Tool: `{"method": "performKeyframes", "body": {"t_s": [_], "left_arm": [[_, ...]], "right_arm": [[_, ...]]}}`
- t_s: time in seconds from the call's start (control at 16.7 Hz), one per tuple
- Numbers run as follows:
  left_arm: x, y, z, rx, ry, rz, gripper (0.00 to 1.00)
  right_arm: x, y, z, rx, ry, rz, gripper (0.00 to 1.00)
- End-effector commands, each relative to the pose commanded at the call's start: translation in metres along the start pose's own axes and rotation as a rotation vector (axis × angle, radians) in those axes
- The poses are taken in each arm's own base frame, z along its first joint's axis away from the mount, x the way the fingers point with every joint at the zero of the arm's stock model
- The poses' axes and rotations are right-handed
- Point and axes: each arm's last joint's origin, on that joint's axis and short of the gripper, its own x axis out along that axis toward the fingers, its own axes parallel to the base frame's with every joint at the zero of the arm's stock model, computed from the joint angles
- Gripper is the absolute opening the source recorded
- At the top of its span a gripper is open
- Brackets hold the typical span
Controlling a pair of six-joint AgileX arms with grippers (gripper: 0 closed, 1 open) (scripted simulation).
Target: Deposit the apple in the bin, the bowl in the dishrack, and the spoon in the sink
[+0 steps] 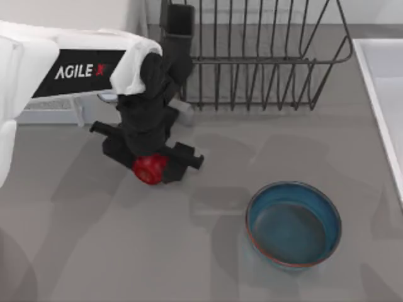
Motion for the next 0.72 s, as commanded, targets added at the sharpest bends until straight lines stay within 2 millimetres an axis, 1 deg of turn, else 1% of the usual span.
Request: {"method": "performKeyframes", "body": {"t_s": [0.3,0.36,0.48,0.6,0.72], "left_arm": [[0.000,0.000,0.000,0.000,0.000,0.000,0.00],[-0.007,-0.002,0.000,-0.002,-0.013,-0.021,0.00],[-0.011,-0.004,0.001,0.004,-0.014,-0.019,0.00],[-0.026,-0.003,0.004,0.004,-0.012,-0.019,0.00],[-0.046,-0.001,0.006,0.000,-0.009,-0.020,0.00]], "right_arm": [[0.000,0.000,0.000,0.000,0.000,0.000,1.00],[0.000,0.000,0.000,0.000,0.000,0.000,1.00],[0.000,0.000,0.000,0.000,0.000,0.000,1.00],[0.000,0.000,0.000,0.000,0.000,0.000,1.00],[0.000,0.000,0.000,0.000,0.000,0.000,1.00]]}}
